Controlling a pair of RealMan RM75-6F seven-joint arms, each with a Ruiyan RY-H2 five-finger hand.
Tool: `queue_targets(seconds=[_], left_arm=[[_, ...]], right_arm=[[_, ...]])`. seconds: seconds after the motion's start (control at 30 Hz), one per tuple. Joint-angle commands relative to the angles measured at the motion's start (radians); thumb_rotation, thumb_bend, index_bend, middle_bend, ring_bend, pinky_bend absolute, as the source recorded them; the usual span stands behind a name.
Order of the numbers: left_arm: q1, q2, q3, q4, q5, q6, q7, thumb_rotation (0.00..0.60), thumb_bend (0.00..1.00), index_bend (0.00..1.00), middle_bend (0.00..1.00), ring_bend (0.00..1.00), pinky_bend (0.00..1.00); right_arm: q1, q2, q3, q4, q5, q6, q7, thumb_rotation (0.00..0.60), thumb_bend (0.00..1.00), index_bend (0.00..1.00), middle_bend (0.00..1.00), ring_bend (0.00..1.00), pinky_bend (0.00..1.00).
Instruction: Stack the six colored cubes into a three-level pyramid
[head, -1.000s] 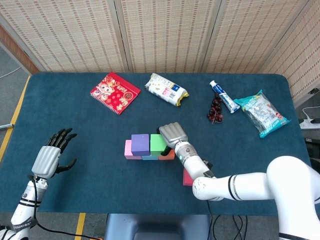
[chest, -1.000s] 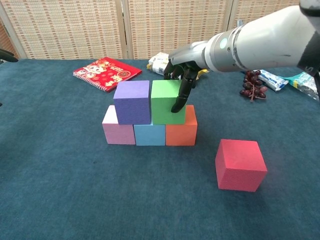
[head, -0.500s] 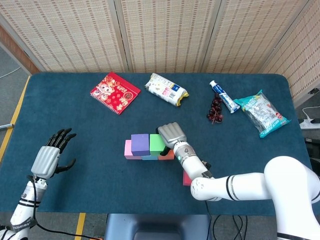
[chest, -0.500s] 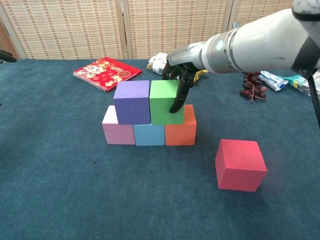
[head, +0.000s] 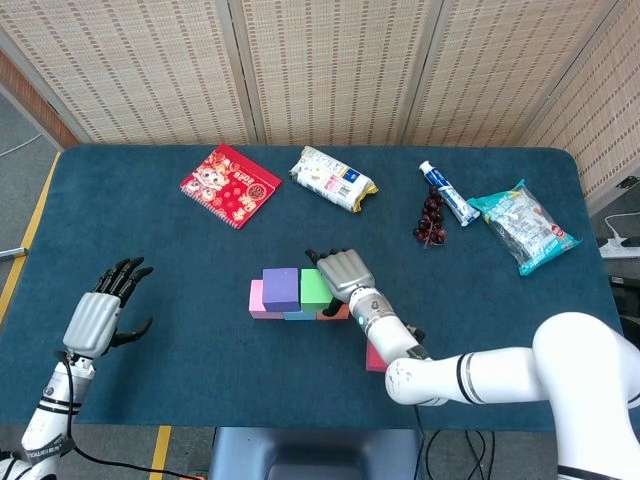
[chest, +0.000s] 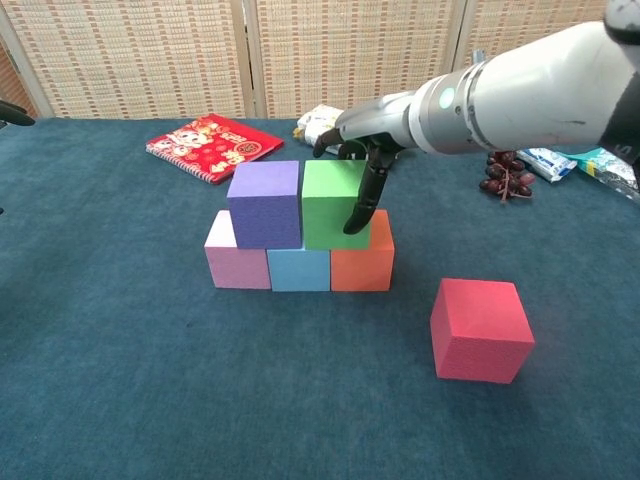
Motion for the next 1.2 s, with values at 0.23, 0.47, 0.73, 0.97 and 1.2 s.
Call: queue_targets(seconds=[0.23,0.47,0.73,0.97,1.2], left_arm=[[0.000,0.006,-0.007,-0.001,-0.002,0.005,-0.001,0.600,0.32,0.13,0.05,0.00,0.14],[0.009,0.019,-0.015,-0.016,-0.012,0.019,0.012,0.600,0.32,0.13,0.05,0.00,0.14],[0.020,0.027,-0.036,-0.029,-0.049,0.028,0.025,0.600,0.32,0.14,0.05,0.00,0.14],[0.028,0.022,-0.039,-0.046,-0.056,0.036,0.033,0.600,0.32,0.14,0.05,0.00,0.14],[0.030,0.024,-0.032,-0.047,-0.048,0.033,0.028,0.600,0.32,0.14,0.05,0.00,0.14]], right_arm=[[-0.092,0.132,0.016,-0.137,-0.143,0.022,0.106,0.600,0.29,0.00,0.03,0.00,0.16],[-0.294,0.326,-0.021,-0.301,-0.429,0.093,0.276,0.600,0.28,0.00,0.04,0.01,0.17],[-0.553,0.464,-0.155,-0.377,-0.788,0.163,0.455,0.600,0.24,0.11,0.20,0.13,0.27],[-0.666,0.449,-0.238,-0.343,-0.962,0.128,0.516,0.600,0.17,0.16,0.23,0.15,0.29],[-0.705,0.345,-0.248,-0.311,-0.948,0.124,0.425,0.600,0.12,0.25,0.29,0.21,0.36]])
